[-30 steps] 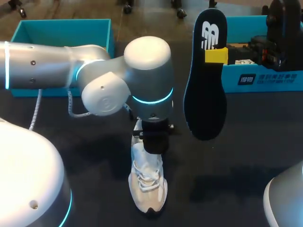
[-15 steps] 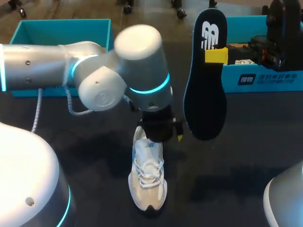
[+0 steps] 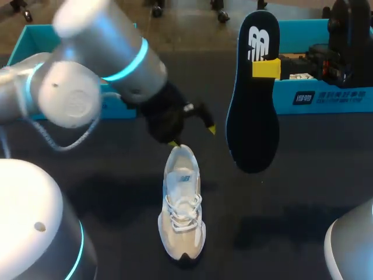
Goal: Take the shoe out of the shoebox, open the shoe tongue, remove and reinsert the insole, then place the shoe into the shoebox
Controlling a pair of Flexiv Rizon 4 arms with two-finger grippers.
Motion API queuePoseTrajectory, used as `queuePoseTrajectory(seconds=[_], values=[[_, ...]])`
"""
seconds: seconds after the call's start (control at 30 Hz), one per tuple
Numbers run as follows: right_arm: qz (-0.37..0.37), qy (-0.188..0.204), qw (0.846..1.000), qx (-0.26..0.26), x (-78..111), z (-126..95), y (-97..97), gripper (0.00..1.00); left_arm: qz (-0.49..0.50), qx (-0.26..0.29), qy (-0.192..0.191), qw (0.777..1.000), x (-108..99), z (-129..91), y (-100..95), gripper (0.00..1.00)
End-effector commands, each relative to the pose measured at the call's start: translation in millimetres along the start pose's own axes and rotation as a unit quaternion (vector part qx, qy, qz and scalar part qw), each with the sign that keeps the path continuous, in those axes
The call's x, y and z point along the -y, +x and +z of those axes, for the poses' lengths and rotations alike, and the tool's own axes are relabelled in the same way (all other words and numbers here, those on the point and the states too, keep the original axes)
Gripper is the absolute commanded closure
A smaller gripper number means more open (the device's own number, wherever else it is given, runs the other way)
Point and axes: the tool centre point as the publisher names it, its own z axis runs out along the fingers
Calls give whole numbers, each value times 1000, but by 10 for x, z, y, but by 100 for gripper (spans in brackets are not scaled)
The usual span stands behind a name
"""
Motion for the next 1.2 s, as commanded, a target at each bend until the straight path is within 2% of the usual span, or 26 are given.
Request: queuePoseTrajectory(seconds=[0.03, 0.23, 0.3, 0.4, 0.47, 0.5, 0.6, 0.83, 1.03, 1.2], values=[[1, 2, 1000, -1, -14, 34, -27, 100, 15, 183, 22, 983, 17, -317, 254, 0], [1, 2, 1000, -1, -14, 34, -27, 100, 15, 183, 22, 983, 17, -317, 254, 0], [1, 2, 1000, -1, -14, 34, -27, 100, 33, 231, 12, 972, 3, -330, 196, 0], [1, 2, 1000, -1, -14, 34, -27, 100, 24, 260, -46, 964, -86, -334, 94, 0], [1, 2, 1000, -1, -14, 34, -27, 100, 29, 298, -34, 954, -164, -380, 59, 0], [1, 2, 1000, -1, -14, 34, -27, 100, 23, 305, -44, 951, -204, -407, 38, 0], [1, 2, 1000, -1, -14, 34, -27, 100, 25, 342, -39, 939, -284, -522, -3, 0], [1, 2, 1000, -1, -14, 34, -27, 100, 32, 375, -40, 926, -325, -730, -73, 0], [39, 15, 999, -15, -107, 11, -296, 100, 39, 385, -50, 921, -315, -852, -98, 0], [59, 16, 998, -31, -130, -69, -675, 100, 33, 392, -52, 918, -336, -894, -119, 0]])
